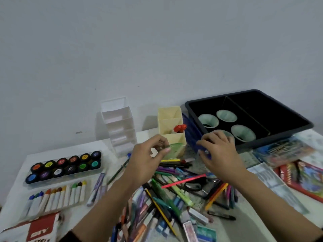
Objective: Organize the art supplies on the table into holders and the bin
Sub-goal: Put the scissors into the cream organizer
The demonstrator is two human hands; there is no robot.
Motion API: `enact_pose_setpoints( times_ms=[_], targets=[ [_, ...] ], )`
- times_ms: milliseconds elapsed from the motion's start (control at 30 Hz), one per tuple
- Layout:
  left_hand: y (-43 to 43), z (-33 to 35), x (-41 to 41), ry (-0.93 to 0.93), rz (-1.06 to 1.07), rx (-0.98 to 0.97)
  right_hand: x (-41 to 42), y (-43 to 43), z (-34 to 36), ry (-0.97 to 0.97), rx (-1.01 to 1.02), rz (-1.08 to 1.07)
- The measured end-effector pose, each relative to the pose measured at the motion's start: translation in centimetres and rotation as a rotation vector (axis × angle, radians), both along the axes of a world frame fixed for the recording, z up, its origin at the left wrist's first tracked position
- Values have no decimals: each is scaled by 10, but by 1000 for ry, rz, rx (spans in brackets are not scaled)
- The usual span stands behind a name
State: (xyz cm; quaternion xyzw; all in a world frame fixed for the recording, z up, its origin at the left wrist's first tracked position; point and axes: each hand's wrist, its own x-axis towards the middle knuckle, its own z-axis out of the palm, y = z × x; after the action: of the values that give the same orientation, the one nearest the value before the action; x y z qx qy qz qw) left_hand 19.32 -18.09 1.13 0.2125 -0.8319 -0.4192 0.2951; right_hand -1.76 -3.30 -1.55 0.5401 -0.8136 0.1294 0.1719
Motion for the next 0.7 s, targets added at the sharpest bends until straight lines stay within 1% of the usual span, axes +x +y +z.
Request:
enact_pose_setpoints(
  times_ms=[67, 133, 267, 400, 500, 633, 700],
  targets=[
    [10, 4, -27, 21, -5, -60, -23, 3, 1, 60, 62, 19],
    [18, 10, -53, 66, 3, -102, -45, 2, 4, 77, 132, 45],
    [24, 19, -95, 158, 43, -54, -70, -2, 8, -15, 291, 150],
    [24, 24, -121, 162, 69, -109, -81, 4, 9, -113, 275, 246],
    [19, 21, -132, 76, -6, -242, -87, 7, 6, -209, 243, 301],
    [4, 13, -140, -165, -116, -508, -92, 7, 5, -306, 205, 347],
    [-1, 11, -144, -230, -148, -618, -94, 7, 4, -320, 186, 363]
  ],
)
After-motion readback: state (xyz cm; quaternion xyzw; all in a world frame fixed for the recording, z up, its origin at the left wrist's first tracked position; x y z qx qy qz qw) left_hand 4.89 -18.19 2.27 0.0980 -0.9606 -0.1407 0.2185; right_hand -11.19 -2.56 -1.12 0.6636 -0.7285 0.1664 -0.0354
